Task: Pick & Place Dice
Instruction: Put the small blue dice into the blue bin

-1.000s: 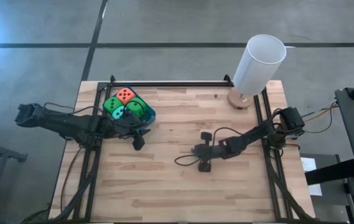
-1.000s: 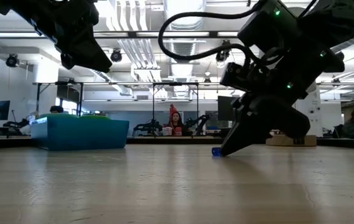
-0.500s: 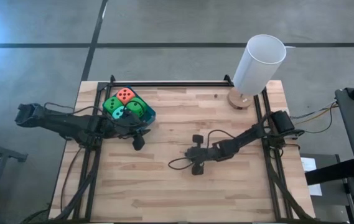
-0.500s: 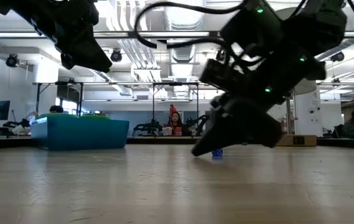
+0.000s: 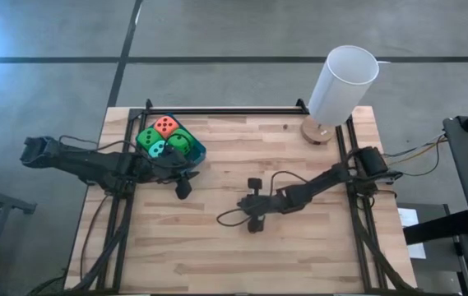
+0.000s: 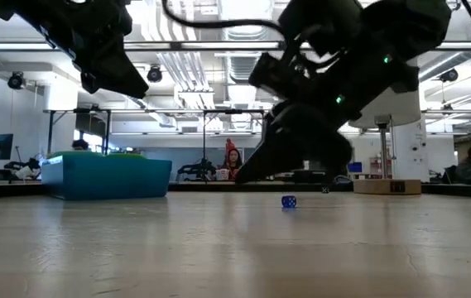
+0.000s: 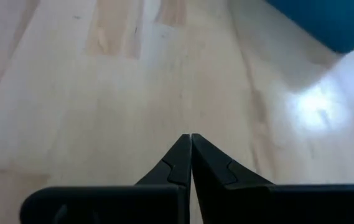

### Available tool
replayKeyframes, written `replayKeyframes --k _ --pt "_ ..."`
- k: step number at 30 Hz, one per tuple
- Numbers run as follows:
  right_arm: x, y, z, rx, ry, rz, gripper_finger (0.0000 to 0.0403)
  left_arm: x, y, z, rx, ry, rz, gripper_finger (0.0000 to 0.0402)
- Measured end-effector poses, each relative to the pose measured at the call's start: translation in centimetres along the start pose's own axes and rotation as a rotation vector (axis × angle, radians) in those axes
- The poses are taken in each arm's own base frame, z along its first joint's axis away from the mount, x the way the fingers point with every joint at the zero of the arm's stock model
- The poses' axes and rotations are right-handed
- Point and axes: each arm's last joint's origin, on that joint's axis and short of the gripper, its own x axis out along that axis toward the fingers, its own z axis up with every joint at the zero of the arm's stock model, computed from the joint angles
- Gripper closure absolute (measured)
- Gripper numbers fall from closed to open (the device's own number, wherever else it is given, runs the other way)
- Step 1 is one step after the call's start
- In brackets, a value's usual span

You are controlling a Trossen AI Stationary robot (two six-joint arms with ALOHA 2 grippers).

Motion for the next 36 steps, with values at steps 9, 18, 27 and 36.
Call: replayKeyframes --k 9,18,27,36 --pt "-4.2 -0.6 1.3 0.01 -0.07 0.017 0.0394 0.4 -0.1 -0.1 0.003 0.006 0.003 0.0248" --pt "-9.2 -0.7 3.1 0.029 -0.202 0.065 0.0394 0.5 -0.3 0.0 0.023 -0.004 -0.002 0.0254" --pt "-12.1 -0.3 3.8 0.007 -0.276 0.103 0.0394 0.5 -0.4 0.2 0.019 -0.019 -0.009 0.0247" --pt "-14.0 -0.9 3.9 0.003 -0.28 0.1 0.0394 1.5 -1.5 0.1 0.105 -0.021 -0.071 0.0254"
